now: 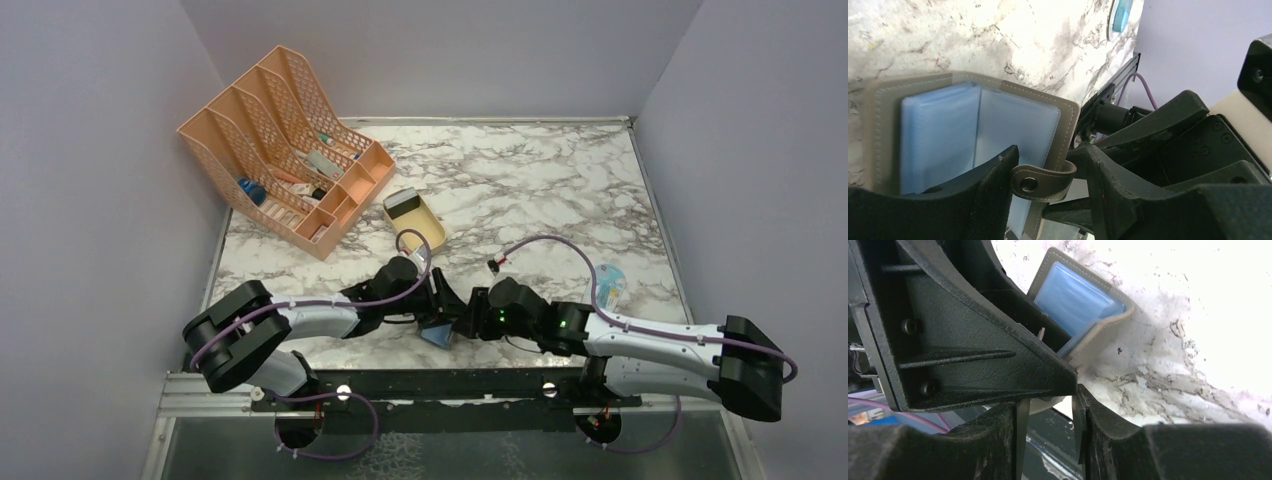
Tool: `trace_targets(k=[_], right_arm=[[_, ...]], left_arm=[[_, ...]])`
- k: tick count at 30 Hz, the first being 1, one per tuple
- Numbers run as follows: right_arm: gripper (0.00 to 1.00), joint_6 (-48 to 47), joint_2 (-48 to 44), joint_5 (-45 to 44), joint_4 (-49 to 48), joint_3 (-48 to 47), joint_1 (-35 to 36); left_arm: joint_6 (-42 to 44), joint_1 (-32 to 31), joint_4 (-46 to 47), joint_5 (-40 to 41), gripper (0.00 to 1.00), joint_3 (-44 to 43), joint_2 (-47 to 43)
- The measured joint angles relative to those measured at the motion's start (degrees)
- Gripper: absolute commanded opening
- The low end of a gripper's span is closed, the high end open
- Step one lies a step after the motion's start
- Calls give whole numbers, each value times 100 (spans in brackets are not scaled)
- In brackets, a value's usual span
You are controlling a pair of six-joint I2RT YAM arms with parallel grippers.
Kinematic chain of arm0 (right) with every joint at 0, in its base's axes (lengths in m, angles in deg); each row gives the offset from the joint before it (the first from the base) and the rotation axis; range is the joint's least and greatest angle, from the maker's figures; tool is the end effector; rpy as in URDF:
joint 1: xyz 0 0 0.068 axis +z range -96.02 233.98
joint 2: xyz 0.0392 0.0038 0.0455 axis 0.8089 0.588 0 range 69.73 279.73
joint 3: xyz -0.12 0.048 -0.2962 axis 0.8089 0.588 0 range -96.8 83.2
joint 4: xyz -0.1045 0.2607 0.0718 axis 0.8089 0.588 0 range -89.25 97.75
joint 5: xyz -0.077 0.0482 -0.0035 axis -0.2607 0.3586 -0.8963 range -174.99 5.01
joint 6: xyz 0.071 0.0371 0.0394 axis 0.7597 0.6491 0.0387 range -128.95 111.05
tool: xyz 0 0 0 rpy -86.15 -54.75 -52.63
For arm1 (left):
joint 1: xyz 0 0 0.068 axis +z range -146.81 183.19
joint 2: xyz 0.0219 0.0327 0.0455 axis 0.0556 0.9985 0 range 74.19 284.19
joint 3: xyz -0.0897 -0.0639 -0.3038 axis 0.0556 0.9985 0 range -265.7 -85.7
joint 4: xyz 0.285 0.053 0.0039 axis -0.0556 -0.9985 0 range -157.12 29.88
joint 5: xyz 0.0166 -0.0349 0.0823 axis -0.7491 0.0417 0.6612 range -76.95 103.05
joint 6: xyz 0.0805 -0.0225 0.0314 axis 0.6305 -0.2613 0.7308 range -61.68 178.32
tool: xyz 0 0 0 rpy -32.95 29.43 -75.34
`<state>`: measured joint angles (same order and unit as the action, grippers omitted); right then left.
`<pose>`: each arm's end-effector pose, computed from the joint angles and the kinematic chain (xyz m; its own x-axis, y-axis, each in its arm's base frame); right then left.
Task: Put the credit cards into the card holder
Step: Open the card holder at the center of the board.
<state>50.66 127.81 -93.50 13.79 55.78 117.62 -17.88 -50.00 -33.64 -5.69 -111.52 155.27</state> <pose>0.1131 0.2014 0.1873 -0.8786 0.1486 -0.4539 -0.1594 0.8047 0.5719 0.1641 -0.2621 0.1616 -0.9689 -0.2402 -0.0588 -0.0591 0.4559 -0.8881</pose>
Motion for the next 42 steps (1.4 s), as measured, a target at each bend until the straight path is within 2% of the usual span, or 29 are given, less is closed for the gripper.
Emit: trace_targets(k=[8, 16, 22, 29, 31, 36, 42], right_arm=[[32, -664, 343, -111, -549, 0, 0], [56, -741, 428, -98, -448, -157, 0], [62, -444, 210, 46, -258, -157, 0], [64, -24, 422, 90, -210, -186, 0], [63, 70, 570, 105, -190, -234, 0], [47, 197, 817, 120, -186, -258, 0], [34, 173, 841, -7, -61, -256, 0]], left_arm=[[129, 160, -15, 46, 52, -11, 4], [214, 212, -103, 61, 52, -105, 63], [219, 212, -144, 59, 52, -114, 63], [210, 212, -164, 57, 52, -232, 63], [192, 212, -164, 59, 52, -247, 63], [157, 223, -168, 57, 52, -251, 61], [153, 223, -166, 57, 52, -251, 61]])
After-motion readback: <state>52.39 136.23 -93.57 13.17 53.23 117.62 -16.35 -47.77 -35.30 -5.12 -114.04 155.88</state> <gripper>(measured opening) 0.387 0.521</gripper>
